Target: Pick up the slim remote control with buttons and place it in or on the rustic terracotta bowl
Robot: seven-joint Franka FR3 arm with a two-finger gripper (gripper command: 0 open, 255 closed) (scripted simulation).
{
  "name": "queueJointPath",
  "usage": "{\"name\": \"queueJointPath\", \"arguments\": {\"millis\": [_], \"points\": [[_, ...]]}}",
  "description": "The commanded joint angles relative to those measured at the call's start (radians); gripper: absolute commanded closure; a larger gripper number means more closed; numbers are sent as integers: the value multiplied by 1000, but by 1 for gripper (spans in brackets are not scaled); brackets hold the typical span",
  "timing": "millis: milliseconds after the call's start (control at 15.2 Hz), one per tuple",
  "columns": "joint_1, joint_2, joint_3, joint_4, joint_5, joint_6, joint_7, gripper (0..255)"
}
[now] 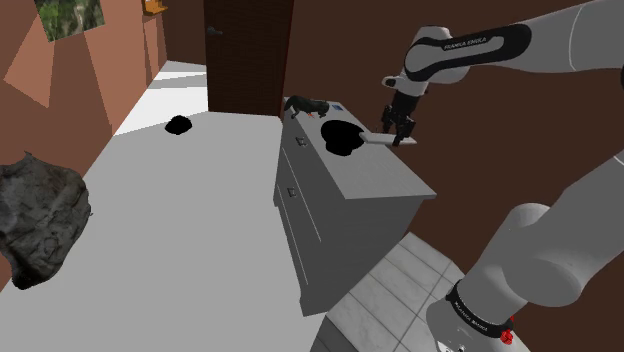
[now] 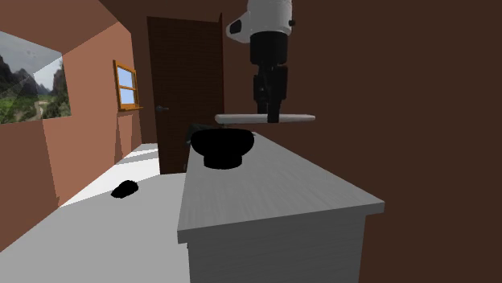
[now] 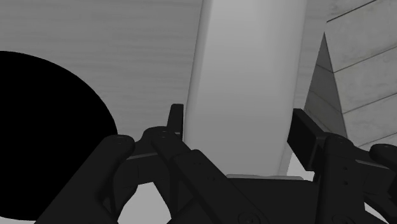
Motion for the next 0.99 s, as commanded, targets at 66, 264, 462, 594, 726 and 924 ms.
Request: {"name": "queueJointPath", "arguments": {"millis": [66, 264, 462, 594, 726, 924], "points": [[0, -12, 5, 30, -3, -41, 3, 255], [8, 29, 0, 87, 18, -61, -7, 255], [20, 164, -18, 218, 89, -73, -44, 255], [18, 256, -26, 313, 139, -90, -69, 255], [7, 350, -27, 416, 190, -115, -92, 255], [-26, 493, -21, 590, 264, -166, -119, 255]]}}
